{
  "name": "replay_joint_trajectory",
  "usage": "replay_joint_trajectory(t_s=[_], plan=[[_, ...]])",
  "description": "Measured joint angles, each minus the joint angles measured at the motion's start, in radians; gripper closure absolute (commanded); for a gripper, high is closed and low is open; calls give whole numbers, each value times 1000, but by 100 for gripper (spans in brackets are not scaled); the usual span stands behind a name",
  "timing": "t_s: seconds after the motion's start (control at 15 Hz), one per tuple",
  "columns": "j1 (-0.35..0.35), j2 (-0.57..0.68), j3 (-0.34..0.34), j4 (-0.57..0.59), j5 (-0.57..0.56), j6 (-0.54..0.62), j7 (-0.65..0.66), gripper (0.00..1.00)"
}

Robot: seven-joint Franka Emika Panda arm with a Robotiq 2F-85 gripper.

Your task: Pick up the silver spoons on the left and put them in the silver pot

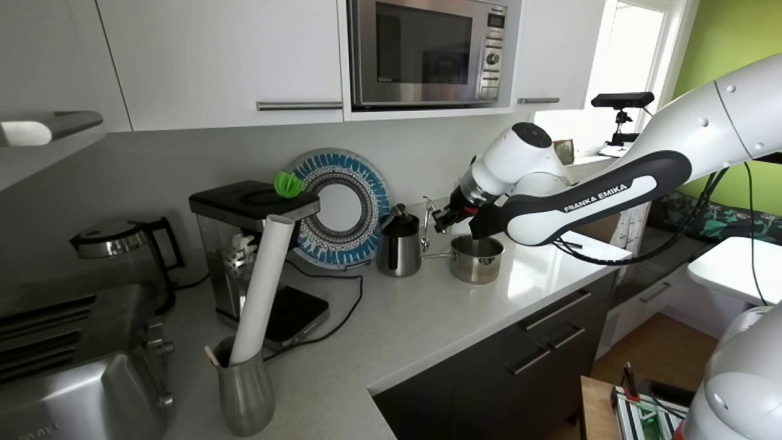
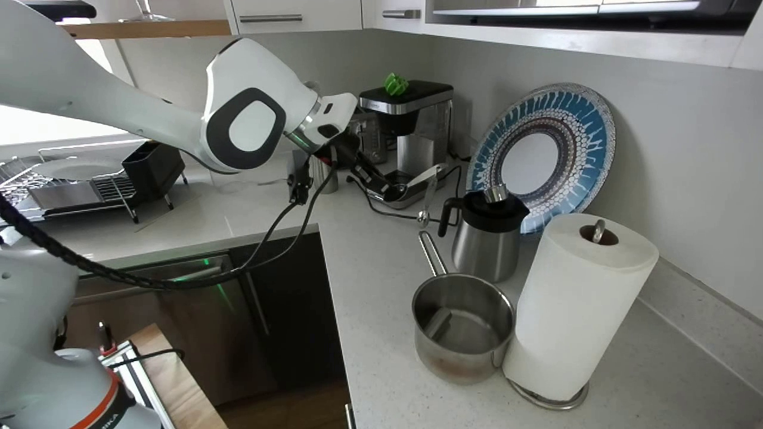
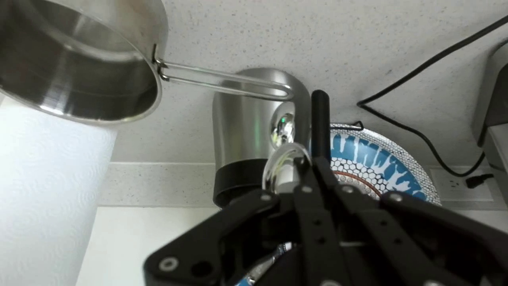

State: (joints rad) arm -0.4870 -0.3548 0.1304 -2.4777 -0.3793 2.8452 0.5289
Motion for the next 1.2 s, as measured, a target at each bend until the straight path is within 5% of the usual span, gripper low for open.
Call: replay_joint_trajectory(t_s=[1.2], plan=[[-244, -21, 3, -51, -114, 85, 95, 99]])
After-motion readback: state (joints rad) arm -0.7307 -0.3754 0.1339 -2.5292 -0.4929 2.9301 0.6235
